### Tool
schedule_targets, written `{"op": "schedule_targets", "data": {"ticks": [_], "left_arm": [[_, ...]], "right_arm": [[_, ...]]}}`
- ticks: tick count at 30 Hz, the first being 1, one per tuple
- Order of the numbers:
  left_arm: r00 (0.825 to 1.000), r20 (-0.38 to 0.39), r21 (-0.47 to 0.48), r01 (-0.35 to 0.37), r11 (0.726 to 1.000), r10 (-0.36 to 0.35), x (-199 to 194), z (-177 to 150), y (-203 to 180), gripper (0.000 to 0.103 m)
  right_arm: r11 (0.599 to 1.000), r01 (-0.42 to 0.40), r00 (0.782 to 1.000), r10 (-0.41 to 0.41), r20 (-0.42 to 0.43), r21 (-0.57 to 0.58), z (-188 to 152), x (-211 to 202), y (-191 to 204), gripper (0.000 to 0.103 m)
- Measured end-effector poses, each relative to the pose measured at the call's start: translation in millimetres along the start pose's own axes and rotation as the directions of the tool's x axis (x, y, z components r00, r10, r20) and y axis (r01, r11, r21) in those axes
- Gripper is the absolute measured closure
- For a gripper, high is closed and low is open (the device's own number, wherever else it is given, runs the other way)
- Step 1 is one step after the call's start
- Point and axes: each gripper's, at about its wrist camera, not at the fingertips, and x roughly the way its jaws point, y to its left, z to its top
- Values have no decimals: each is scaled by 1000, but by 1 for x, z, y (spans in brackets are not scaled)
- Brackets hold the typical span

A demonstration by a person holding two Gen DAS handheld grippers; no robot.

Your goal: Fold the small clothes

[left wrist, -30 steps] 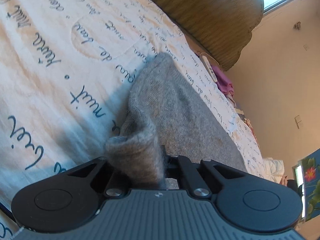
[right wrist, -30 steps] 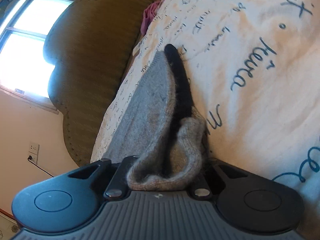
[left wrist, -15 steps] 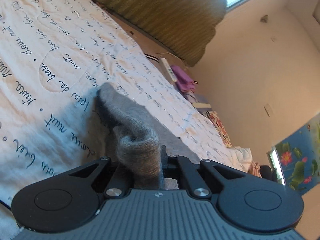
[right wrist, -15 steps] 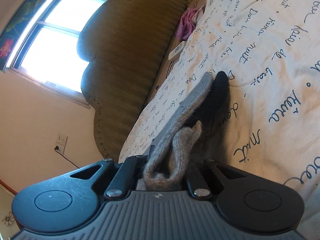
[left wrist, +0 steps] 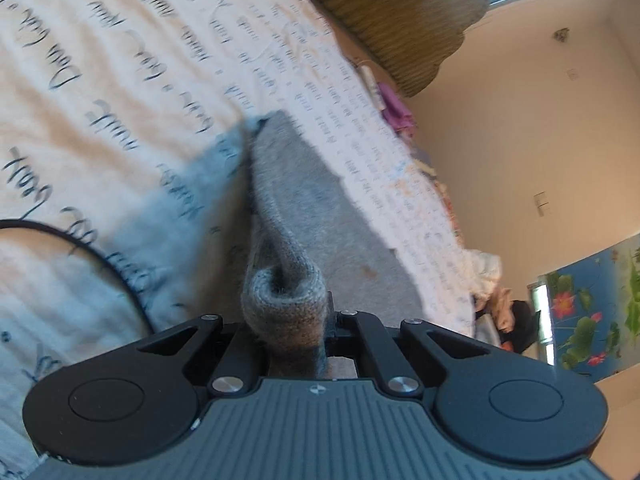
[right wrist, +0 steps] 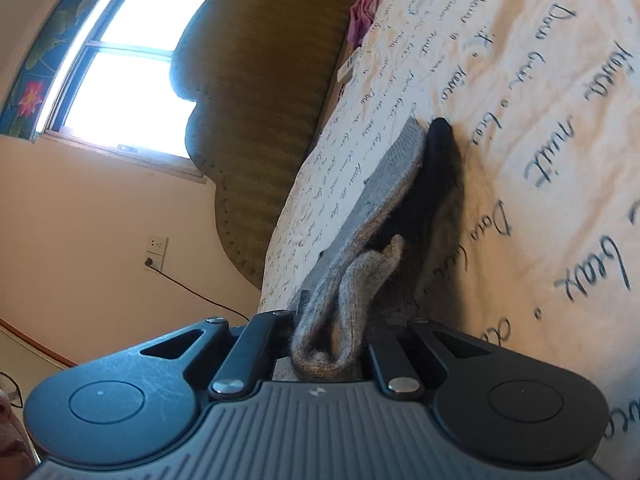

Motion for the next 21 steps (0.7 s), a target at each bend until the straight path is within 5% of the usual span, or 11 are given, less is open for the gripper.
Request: {"op": "schedule_targets", "data": {"ticks": [4, 6, 8, 10, 12, 15, 21], "left_arm": [[992, -46, -16, -116, 993, 116, 16, 5, 24, 79], [992, -30, -9, -119, 993, 119, 9, 7, 25, 73], [988, 31, 60, -155, 986, 153, -9, 13, 15, 51], [972, 152, 119, -200, 972, 181, -33, 23, 2, 25], [948, 261, 165, -230, 959, 182, -48, 35, -12, 24], [932, 326, 257, -247, 934, 157, -39, 55, -42, 22], [880, 383, 418, -435, 798, 279, 58, 90, -84, 20]], "right_arm": [[993, 112, 993, -113, 18, 49, 1, 4, -28, 94], [978, 205, 979, -205, 3, 39, 4, 4, -31, 87], [972, 235, 972, -234, 30, -28, 6, -5, -21, 74], [948, 278, 956, -258, 139, -155, 11, -23, -4, 36], [919, 295, 942, -233, 240, -264, 24, -31, 13, 23], [863, 298, 948, -218, 231, -407, 60, -3, 36, 23], [657, 435, 883, -444, 150, -616, 117, 116, 45, 25]]}}
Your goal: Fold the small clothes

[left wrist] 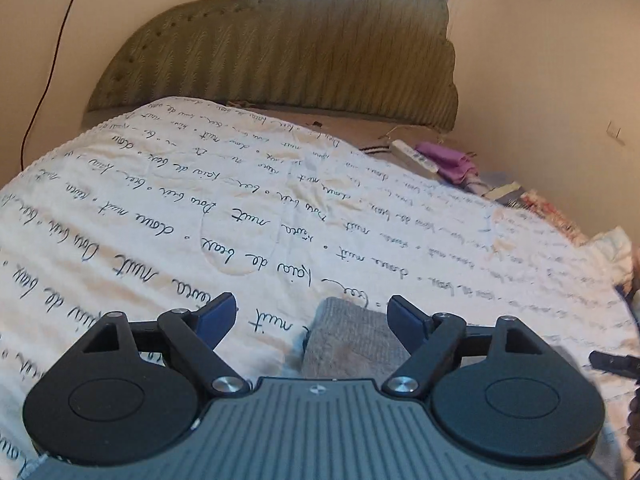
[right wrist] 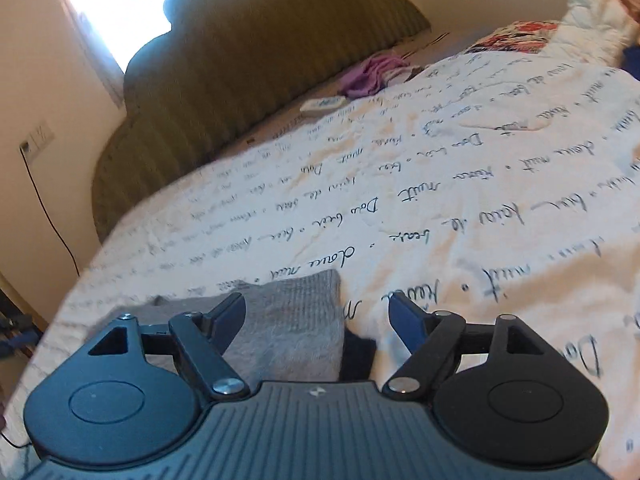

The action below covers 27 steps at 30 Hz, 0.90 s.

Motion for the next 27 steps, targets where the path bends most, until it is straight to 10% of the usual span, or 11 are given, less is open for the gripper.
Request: {"op": "schedule_targets", "data": {"ticks": [5, 9, 11, 15, 20, 27], "left_arm": [[986, -166, 90, 22, 996, -6, 76, -5, -20, 21], [974, -228, 162, 29, 986, 9, 113, -11, -30, 25], [974, -225, 181, 67, 981, -25, 117, -8, -34, 36], [974, -225, 239, 78, 968, -23, 123, -2, -49, 96], [997, -66, 291, 51, 955, -33, 90, 1, -63, 96], [993, -101, 341, -14, 940, 52, 117, -18, -61, 81]], "right_arm": [[995, 26, 993, -37, -110, -99, 6, 51, 9, 29], [992, -32, 990, 15, -137, -123, 3, 55, 15, 81], [992, -47, 989, 31, -143, -114, 5, 58, 12, 81], [996, -76, 990, 70, -124, -43, 8, 58, 1, 98], [999, -47, 999, 47, 0, -17, 13, 29, -6, 99], [990, -44, 998, 49, -34, 133, -3, 44, -36, 98]]}}
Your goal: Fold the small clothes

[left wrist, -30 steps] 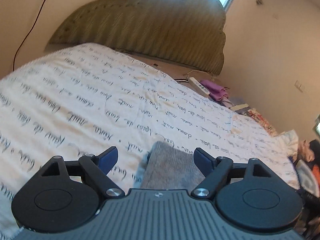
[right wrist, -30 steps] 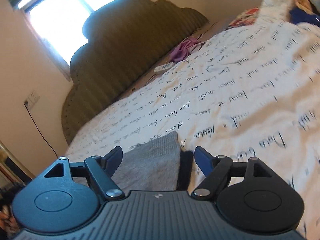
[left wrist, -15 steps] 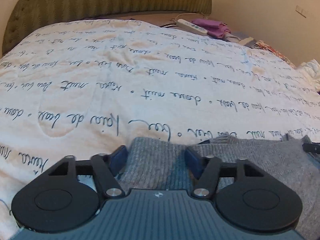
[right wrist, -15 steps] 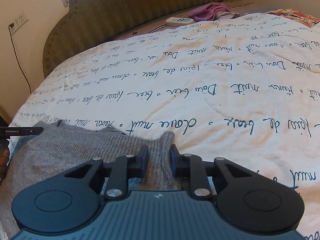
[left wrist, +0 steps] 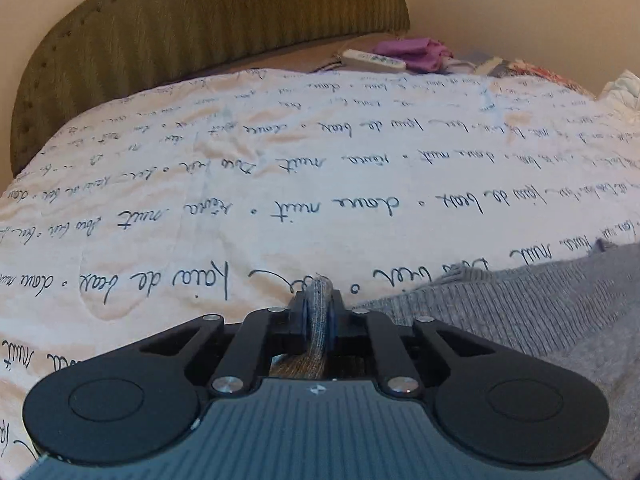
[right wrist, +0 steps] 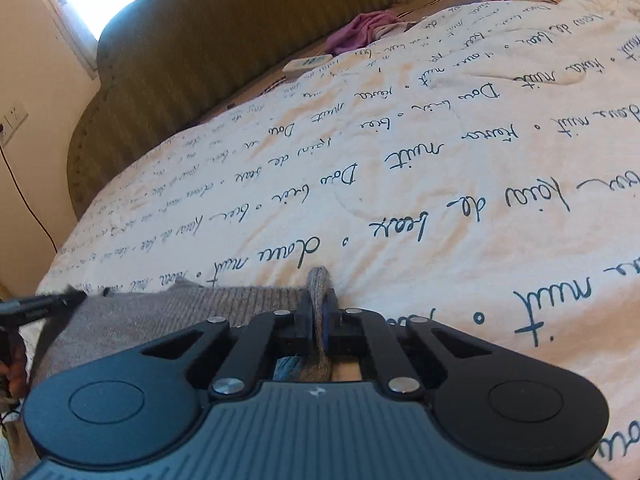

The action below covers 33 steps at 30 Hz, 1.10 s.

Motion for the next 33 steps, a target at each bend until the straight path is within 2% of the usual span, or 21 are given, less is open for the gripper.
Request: {"op": "schedule_targets", "data": {"ticks": [2, 3, 4, 6, 8, 10, 12, 13, 15, 16, 18, 20, 22, 26, 28, 30, 33], "left_arm": [[999, 31, -45, 9, 999, -8, -13, 1, 8, 61], [999, 42, -67, -8, 998, 11, -24, 3, 12, 48], [998, 62, -83, -21, 996, 26, -38, 3, 15, 42], [994, 110, -92, -13, 996, 23, -72, -1, 16, 39], [992, 127, -84, 33, 996, -22, -101, -8, 9, 38], [988, 102, -58, 123, 991, -117, -119, -19, -9, 37], [982, 45, 3, 183, 983, -183, -118, -32, -33, 35], [984, 29, 41, 174, 984, -175, -114, -39, -44, 35], [994, 1, 80, 107, 991, -108, -98, -53, -57, 34], [996, -17, 79, 93, 993, -92, -90, -58, -57, 31], [995, -1, 68, 98, 993, -98, -82, -69, -50, 28], [992, 5, 17, 126, 992, -126, -74, -76, -37, 24], [991, 22, 18, 128, 992, -128, -73, -78, -35, 23], [994, 28, 23, 106, 994, -107, -74, -79, -39, 22], [993, 31, 17, 111, 994, -111, -76, -80, -38, 22], [993, 35, 16, 108, 994, -109, -77, -80, -39, 22], [994, 38, 18, 101, 995, -102, -78, -80, -41, 21]], "right_arm": [[1000, 7, 1000, -7, 1, 26, 1, -2, 2, 94], [999, 25, 1000, -25, 1, 23, 2, -6, 4, 90], [998, 58, 998, -58, 19, 9, 2, -13, 8, 89], [995, 99, 993, -96, 73, -34, -1, -35, 21, 87], [996, 47, 990, -37, 135, -70, -9, -61, 36, 86], [994, -40, 988, 54, 141, -101, -18, -75, 55, 86], [989, -54, 989, 73, 130, -140, -28, -74, 76, 86], [984, -54, 992, 73, 104, -170, -33, -68, 88, 86], [977, -32, 998, 45, 54, -209, -44, -51, 100, 85], [976, -5, 1000, 11, 29, -218, -49, -42, 102, 85], [961, 70, 997, -75, -8, -268, -61, -27, 98, 85], [962, 43, 999, -38, 22, -270, -73, -29, 82, 86], [974, 16, 1000, -13, 18, -225, -73, -31, 71, 86], [952, 89, 996, -80, 41, -294, -74, -34, 89, 86], [944, 144, 989, -125, 81, -296, -73, -48, 104, 85], [951, 102, 988, -64, 139, -291, -75, -70, 120, 84], [955, 11, 994, 22, 109, -298, -81, -81, 136, 80]]}}
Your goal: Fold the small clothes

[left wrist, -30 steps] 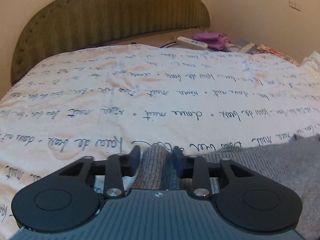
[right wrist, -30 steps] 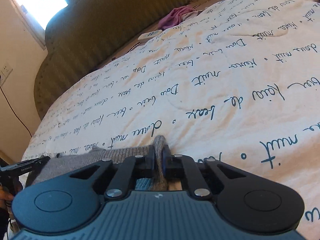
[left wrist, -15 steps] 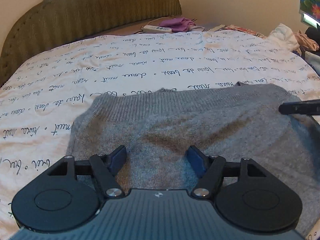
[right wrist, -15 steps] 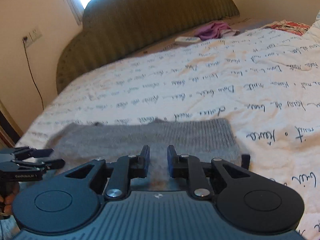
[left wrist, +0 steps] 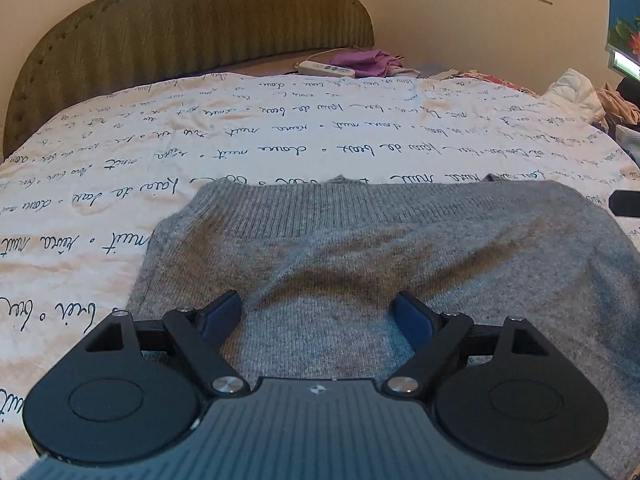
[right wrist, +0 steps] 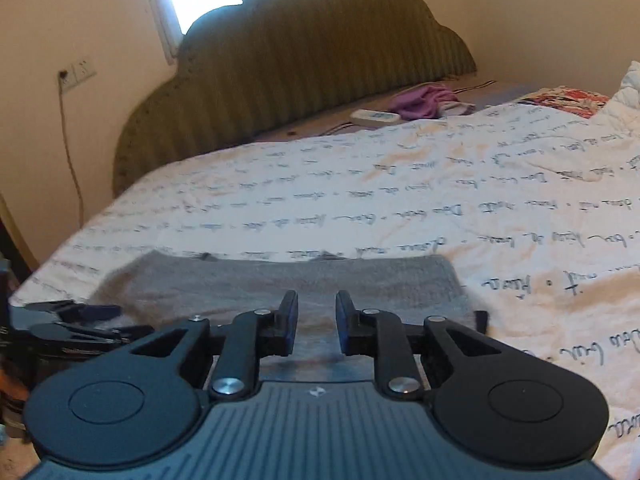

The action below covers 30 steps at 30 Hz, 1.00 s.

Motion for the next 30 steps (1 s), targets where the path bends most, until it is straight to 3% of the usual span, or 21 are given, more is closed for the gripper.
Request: {"op": "schedule_targets", "data": {"ticks": [2, 4, 5, 7, 11, 13, 15, 16, 19, 23, 24, 26, 30], "left_arm": [[1000, 0, 0, 1, 1000, -1, 0, 0, 0, 21], [1000, 2, 1, 2, 1000, -2, 0, 0, 1, 21], [1000, 3, 0, 2, 1000, -2, 0, 0, 1, 21], [1000, 7, -1, 1, 1000, -1, 0, -1, 0, 21], [999, 31, -21, -20, 1000, 21, -8, -1, 2, 20], [996, 55, -102, -69, 992, 75, -31, -3, 9, 22], [993, 93, -244, -54, 968, 79, -65, -14, 24, 19], [990, 119, -349, -24, 937, 70, -84, -25, 35, 14], [988, 143, -593, 41, 804, 55, -125, -67, 61, 12], [992, 114, -784, 57, 618, 53, -145, -110, 81, 13], [990, 133, -807, 83, 585, 42, -148, -115, 84, 13], [989, 149, -823, 123, 555, 1, -146, -111, 87, 13], [984, 164, -867, 175, 466, -66, -131, -106, 86, 13]], "right_arm": [[999, 31, 999, -33, -39, -36, -5, 12, 5, 71], [994, 105, 988, -109, -113, -41, -16, 34, -5, 54], [993, 110, 987, -114, -113, -35, -26, 41, -14, 54], [997, 67, 997, -68, -24, -44, -40, 38, -23, 52], [994, 88, 996, -89, -15, -69, -42, 38, -17, 50], [994, 87, 996, -88, -13, -71, -42, 39, -17, 49], [996, 73, 997, -73, -8, -52, -43, 37, -21, 49], [997, 63, 998, -63, -5, -40, -43, 36, -23, 49], [999, 37, 999, -37, 1, -11, -43, 34, -28, 46], [1000, 24, 1000, -24, 5, -1, -43, 34, -29, 45], [1000, 20, 1000, -20, 6, 2, -43, 34, -28, 44], [1000, 10, 1000, -10, 9, 14, -43, 33, -30, 44], [999, -14, 1000, 13, 17, 53, -44, 31, -35, 44]]}}
